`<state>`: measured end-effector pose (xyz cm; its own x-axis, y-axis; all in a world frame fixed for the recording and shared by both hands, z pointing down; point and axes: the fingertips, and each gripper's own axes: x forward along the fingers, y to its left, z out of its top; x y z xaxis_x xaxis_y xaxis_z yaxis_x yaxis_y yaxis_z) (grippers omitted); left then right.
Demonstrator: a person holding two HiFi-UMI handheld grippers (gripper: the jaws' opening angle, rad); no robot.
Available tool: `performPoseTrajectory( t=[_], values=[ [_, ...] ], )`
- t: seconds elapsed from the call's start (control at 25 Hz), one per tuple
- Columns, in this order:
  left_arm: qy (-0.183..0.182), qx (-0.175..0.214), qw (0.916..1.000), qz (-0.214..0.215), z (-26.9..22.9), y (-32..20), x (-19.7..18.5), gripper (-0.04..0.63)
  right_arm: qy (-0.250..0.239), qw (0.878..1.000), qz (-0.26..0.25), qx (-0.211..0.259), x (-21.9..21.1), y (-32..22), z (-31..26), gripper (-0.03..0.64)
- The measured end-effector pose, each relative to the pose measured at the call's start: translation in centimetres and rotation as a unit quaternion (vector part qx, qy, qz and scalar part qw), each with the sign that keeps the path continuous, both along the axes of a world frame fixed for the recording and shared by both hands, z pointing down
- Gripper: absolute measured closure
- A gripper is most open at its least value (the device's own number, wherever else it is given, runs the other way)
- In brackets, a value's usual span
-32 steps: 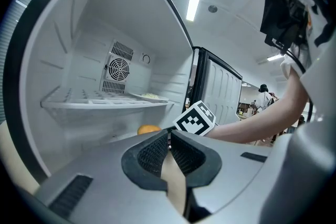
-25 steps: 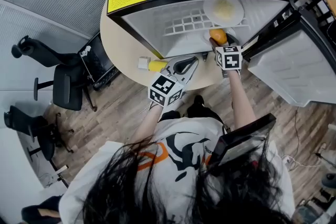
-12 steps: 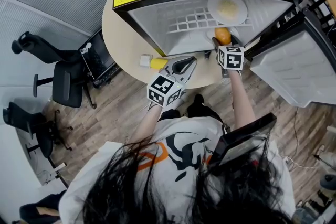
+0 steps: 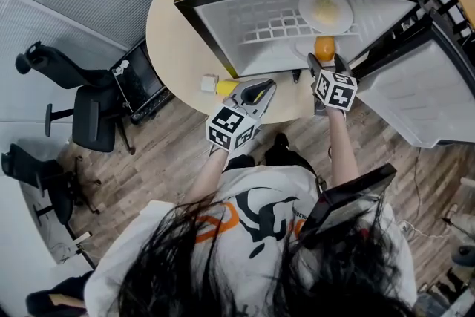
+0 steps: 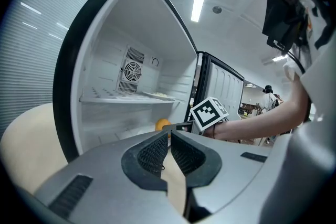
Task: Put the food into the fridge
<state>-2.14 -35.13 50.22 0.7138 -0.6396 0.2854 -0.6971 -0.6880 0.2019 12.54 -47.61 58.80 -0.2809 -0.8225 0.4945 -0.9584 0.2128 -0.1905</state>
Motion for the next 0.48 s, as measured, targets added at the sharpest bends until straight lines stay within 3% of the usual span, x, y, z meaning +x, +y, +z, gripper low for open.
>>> performPoseTrajectory(
  t=[0.16, 0.48],
  values=[
    [0.003, 0.005, 1.0, -0.002, -0.4, 0.7, -0.9, 0.583, -0.051, 0.998, 0.007, 0.03, -1.0, 2.0, -3.2, 0.261],
    [0.007, 0.017, 0.9998, -0.002, -1.5, 2.7, -3.2, 0.583, -0.106, 0.991, 0.003, 0.078, -3.9, 7.6, -7.6, 0.262]
  ],
)
